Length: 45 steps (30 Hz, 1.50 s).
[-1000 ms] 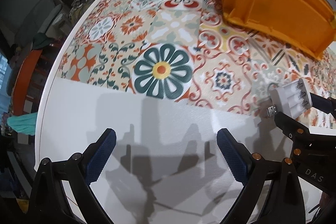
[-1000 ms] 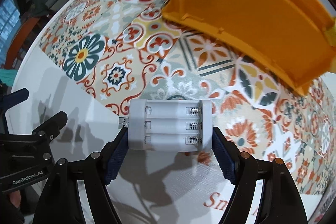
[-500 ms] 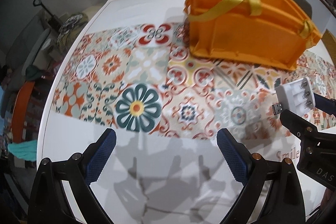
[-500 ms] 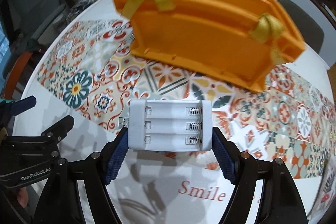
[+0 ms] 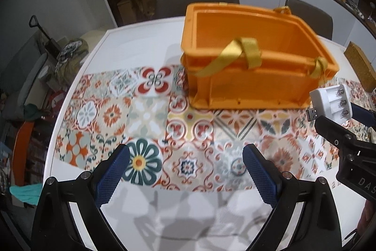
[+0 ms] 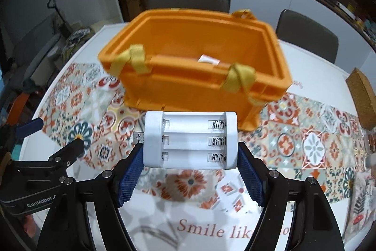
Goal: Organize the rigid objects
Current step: 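Carry the battery charger in the right gripper over the crate, then lower the battery charger into the crate and open the right gripper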
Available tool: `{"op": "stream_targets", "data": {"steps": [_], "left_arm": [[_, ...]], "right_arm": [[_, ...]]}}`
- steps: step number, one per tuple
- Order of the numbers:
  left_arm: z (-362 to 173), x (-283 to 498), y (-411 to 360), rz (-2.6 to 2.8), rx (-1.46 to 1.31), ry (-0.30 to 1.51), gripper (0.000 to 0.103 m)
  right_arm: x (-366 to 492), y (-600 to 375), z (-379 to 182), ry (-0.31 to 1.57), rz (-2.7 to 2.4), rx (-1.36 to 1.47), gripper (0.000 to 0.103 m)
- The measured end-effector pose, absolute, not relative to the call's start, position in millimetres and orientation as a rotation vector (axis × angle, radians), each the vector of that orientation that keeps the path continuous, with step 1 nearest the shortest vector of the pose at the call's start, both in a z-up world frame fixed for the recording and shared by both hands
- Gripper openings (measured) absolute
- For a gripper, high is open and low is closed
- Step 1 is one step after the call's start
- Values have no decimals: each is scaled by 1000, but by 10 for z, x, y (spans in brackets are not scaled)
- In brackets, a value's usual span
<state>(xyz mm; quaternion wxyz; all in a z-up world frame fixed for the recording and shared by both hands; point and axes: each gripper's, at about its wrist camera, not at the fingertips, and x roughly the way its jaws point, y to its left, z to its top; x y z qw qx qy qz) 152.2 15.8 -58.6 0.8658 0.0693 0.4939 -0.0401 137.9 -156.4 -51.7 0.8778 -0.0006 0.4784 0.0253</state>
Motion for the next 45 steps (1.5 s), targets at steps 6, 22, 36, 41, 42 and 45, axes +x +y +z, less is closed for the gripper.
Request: {"op": "stream_targets", "data": {"steps": [6, 22, 36, 41, 42, 45], "left_arm": [[-410, 1636, 77, -106, 139, 989, 98], [-111, 2053, -113, -143, 146, 924, 98], [-29, 2506, -184, -147, 145, 918, 102], [-103, 2622, -161, -142, 126, 944, 103], [-115, 2635, -152, -141, 125, 947, 103], [-133, 2664, -131, -132, 123, 950, 103]], "right_arm": [[1439, -1668, -318, 944, 22, 17, 76], [1785, -1878, -30, 881, -40, 53, 76], [2314, -1989, -108, 934, -59, 102, 76], [2452, -1956, -168, 954, -62, 87, 76], [2471, -1951, -176, 956, -62, 86, 76], [2539, -1937, -208, 967, -63, 82, 76]]}}
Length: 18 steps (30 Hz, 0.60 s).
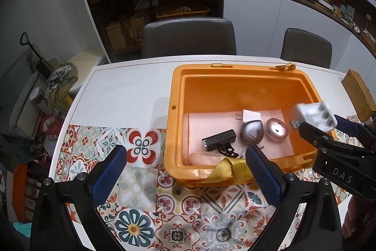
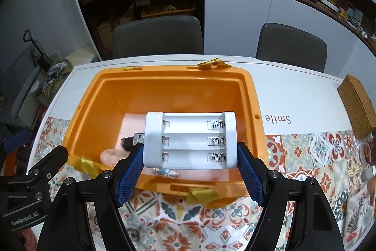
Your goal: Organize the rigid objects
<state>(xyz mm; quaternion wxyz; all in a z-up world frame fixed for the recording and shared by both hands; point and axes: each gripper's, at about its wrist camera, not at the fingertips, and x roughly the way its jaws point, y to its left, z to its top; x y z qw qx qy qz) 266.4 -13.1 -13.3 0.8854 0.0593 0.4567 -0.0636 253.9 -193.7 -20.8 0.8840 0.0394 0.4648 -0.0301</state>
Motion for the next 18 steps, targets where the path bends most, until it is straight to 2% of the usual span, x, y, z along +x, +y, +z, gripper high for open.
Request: {"op": "stream_targets", "data": {"steps": [11, 18], "left_arm": [[-134, 2632, -97, -129, 123, 949, 103], [-44, 2460, -152, -150, 128, 936, 103]], "right_arm": [[2542, -1922, -233, 967, -91, 67, 77], [2244, -1993, -116, 942, -101, 90, 85]]}}
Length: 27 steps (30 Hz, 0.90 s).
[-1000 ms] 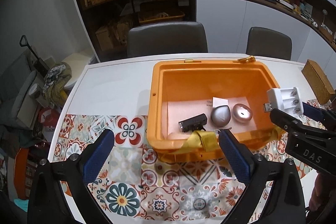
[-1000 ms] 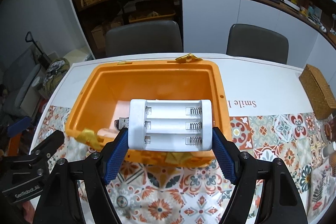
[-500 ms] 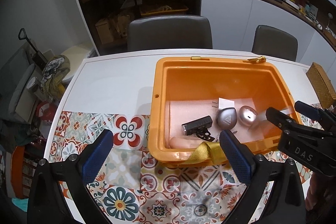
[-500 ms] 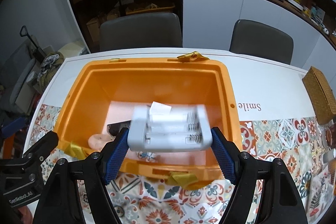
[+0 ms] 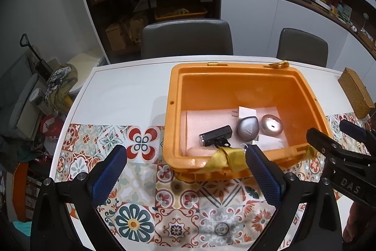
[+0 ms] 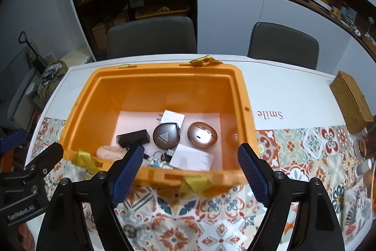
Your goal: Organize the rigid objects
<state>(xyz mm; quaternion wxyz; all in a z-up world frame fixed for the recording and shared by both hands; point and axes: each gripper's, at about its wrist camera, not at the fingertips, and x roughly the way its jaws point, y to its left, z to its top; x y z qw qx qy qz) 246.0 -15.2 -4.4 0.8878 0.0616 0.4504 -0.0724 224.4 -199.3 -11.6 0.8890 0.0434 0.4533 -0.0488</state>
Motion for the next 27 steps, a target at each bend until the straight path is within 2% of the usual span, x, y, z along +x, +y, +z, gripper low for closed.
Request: {"op": "stream_targets", "data": {"steps": [7, 27], "left_arm": [[72, 2176, -212, -182, 131, 920, 103], [104, 1409, -286, -188, 151, 909, 103]], "right_arm": [[1866, -2089, 22, 913, -106, 109, 91], [934, -2257, 97, 926, -106, 119, 91]]}}
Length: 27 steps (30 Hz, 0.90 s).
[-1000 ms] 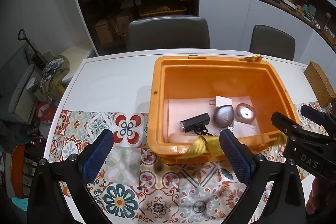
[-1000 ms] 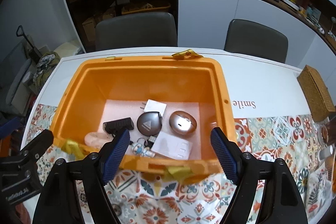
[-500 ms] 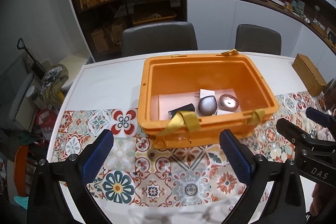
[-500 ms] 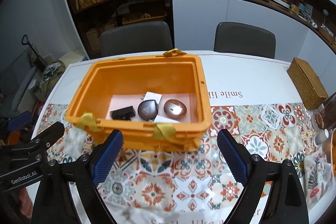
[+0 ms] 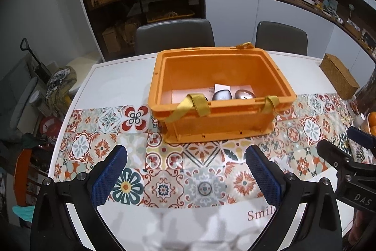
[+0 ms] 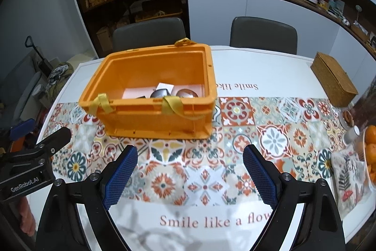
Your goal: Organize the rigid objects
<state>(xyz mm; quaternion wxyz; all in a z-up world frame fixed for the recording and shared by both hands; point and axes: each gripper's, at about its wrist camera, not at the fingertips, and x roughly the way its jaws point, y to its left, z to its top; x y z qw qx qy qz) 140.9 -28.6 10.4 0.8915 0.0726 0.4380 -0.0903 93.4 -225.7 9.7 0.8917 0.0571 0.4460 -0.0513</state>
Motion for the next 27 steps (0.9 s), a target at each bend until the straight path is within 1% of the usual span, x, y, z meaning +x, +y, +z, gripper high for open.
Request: {"op": "stream_targets", "data": {"steps": [15, 27], "left_arm": [[91, 1087, -220, -180, 149, 915, 103], [124, 973, -201, -176, 162, 907, 103]], "right_arm": [[624, -2201, 88, 940, -107, 106, 91], [527, -2188, 99, 940, -89, 104, 91]]}}
